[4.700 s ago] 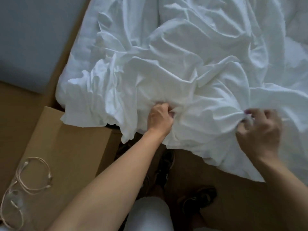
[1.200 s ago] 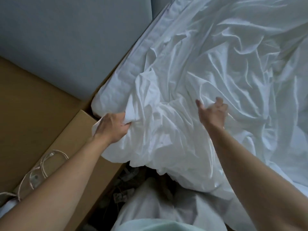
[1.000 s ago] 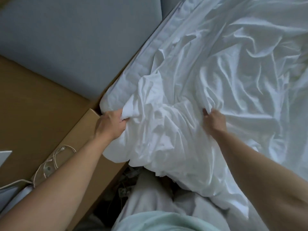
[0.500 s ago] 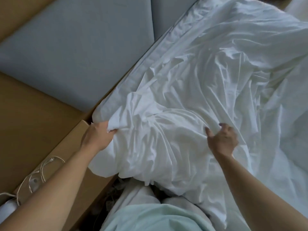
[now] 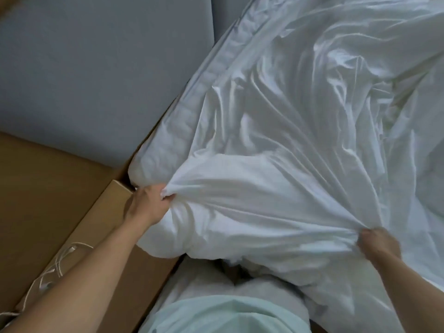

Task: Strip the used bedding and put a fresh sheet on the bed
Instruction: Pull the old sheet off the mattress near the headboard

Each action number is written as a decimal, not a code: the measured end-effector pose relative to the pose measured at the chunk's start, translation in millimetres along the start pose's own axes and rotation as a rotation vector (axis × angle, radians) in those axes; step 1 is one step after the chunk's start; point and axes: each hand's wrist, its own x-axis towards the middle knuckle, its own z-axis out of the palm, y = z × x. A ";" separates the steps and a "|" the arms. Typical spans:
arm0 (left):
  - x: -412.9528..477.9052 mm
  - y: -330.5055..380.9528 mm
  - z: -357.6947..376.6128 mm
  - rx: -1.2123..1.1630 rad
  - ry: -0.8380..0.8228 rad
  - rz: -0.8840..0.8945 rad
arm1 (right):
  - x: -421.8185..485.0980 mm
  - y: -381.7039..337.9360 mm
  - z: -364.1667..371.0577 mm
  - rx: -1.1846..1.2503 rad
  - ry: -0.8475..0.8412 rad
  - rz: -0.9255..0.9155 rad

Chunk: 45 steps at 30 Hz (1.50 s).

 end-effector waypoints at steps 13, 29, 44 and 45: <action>-22.2 4.0 -11.7 0.065 -0.036 0.255 | -238.8 -250.7 50.9 -0.215 0.099 -1.462; -38.4 -35.8 -22.1 -0.716 0.025 -0.245 | -216.2 -254.7 -12.4 0.203 -0.154 -1.316; -63.2 107.7 -43.8 -1.378 -0.330 0.122 | -191.5 -183.2 -88.2 0.578 -0.696 -1.102; -65.6 121.0 -44.9 -1.300 -0.275 0.165 | -190.5 -179.7 -89.0 0.576 -0.687 -1.107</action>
